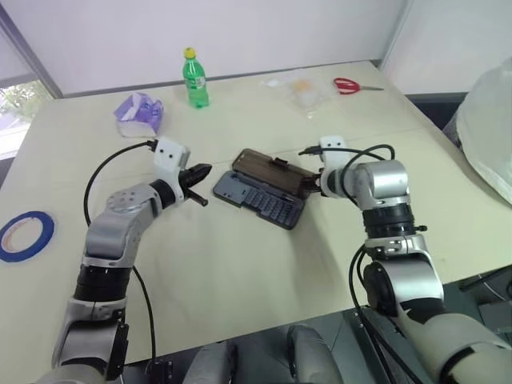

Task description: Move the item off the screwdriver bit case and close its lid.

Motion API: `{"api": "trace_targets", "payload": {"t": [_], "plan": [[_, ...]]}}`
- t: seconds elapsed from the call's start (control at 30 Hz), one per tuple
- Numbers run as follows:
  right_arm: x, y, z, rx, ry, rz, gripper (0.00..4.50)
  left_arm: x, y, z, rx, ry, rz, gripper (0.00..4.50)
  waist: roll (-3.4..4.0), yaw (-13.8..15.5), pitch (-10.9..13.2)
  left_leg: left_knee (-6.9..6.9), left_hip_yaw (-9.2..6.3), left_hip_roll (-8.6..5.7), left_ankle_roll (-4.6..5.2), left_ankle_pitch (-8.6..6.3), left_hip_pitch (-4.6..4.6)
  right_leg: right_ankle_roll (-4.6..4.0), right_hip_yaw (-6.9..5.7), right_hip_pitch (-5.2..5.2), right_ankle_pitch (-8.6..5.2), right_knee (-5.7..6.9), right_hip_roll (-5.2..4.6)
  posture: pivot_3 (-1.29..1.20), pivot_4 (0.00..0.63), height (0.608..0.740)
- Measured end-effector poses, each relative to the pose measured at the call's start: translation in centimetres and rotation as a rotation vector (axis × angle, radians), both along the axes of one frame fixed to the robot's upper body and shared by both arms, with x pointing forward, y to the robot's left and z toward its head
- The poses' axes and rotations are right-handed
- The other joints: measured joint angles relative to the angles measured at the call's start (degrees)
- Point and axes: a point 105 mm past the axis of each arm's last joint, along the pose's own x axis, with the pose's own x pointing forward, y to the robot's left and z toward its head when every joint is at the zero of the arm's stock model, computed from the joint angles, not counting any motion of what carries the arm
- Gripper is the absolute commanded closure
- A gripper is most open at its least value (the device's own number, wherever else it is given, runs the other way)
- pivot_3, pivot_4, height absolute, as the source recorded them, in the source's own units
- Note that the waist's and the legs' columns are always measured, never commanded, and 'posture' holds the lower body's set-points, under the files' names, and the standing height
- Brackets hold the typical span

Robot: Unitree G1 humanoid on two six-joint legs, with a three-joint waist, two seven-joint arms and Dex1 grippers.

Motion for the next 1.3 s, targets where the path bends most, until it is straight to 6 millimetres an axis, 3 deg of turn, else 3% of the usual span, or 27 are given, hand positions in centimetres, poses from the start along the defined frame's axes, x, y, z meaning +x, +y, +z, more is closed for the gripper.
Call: {"api": "trace_targets", "payload": {"t": [0.13, 0.67, 0.97, 1.3], "plan": [[0.2, -0.5, 0.4, -0.014, -0.018, -0.015, 4.43, 0.0, 0.2, 0.1, 0.001, -0.003, 0.008, 4.50, -0.04, 0.0, 0.0, 0.03, 0.00, -0.01, 0.00, 0.00, 0.02, 0.00, 0.00, 0.04, 0.00, 0.00, -0.01, 0.00, 0.150, 0.740], [-0.2, -0.1, 0.6, -0.048, -0.011, 0.009, 4.47, 0.1, 0.4, 0.2, 0.004, -0.014, 0.014, 4.50, -0.04, 0.0, 0.0, -0.03, -0.03, 0.00, 0.00, 0.00, 0.03, 0.00, -0.01, 0.03, 0.00, 0.00, 0.00, 0.00, 0.150, 0.740], [-2.2, 1.4, 0.1, -0.102, -0.024, 0.110, 4.47, 0.2, 0.4, 0.4, 0.002, -0.026, 0.019, 4.50, -0.03, -0.1, 0.0, -0.07, -0.04, 0.01, 0.00, 0.00, 0.04, 0.00, -0.03, 0.01, 0.00, -0.01, 0.01, 0.00, 0.150, 0.740], [-4.7, 4.0, -0.1, -0.119, -0.005, 0.346, 4.47, 0.2, 0.4, 0.4, 0.001, -0.026, 0.019, 4.50, -0.03, -0.1, 0.0, -0.08, -0.02, 0.02, 0.00, 0.00, 0.02, 0.00, -0.03, -0.02, 0.00, -0.02, 0.02, 0.00, 0.150, 0.740]]}}
